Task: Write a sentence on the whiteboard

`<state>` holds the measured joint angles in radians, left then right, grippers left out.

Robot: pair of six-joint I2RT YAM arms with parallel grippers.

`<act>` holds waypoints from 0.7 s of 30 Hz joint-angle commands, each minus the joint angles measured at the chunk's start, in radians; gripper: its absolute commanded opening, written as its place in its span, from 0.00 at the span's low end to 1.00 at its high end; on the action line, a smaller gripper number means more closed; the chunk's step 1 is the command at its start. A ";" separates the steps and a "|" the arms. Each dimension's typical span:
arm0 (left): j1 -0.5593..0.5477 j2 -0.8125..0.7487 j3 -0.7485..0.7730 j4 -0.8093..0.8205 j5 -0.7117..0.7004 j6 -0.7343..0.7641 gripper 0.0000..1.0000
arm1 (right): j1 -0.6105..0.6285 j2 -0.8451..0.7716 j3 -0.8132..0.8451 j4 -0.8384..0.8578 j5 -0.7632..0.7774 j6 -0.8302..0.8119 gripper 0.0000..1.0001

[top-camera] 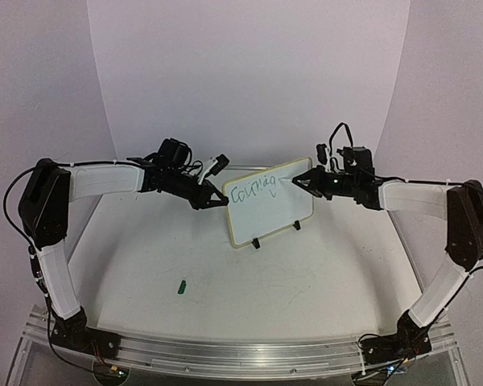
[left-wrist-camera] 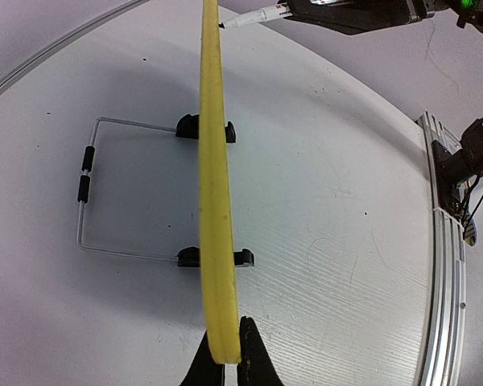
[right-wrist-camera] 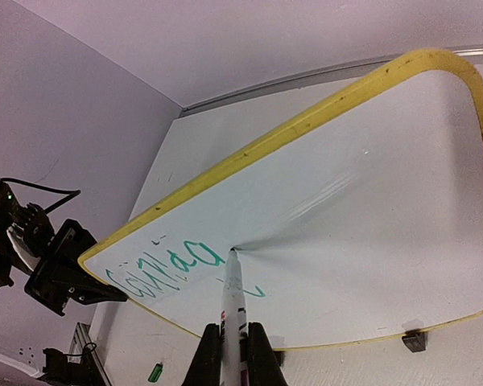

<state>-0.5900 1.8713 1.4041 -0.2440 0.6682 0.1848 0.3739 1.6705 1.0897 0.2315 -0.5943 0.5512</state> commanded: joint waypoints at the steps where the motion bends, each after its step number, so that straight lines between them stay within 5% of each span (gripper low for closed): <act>1: -0.014 0.029 0.025 -0.029 -0.004 0.019 0.00 | -0.007 0.021 0.037 0.023 0.024 0.004 0.00; 21: -0.014 0.028 0.026 -0.029 -0.004 0.018 0.00 | -0.029 -0.017 0.046 0.028 0.016 0.009 0.00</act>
<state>-0.5903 1.8729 1.4063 -0.2440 0.6689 0.1841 0.3492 1.6756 1.0908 0.2306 -0.5690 0.5591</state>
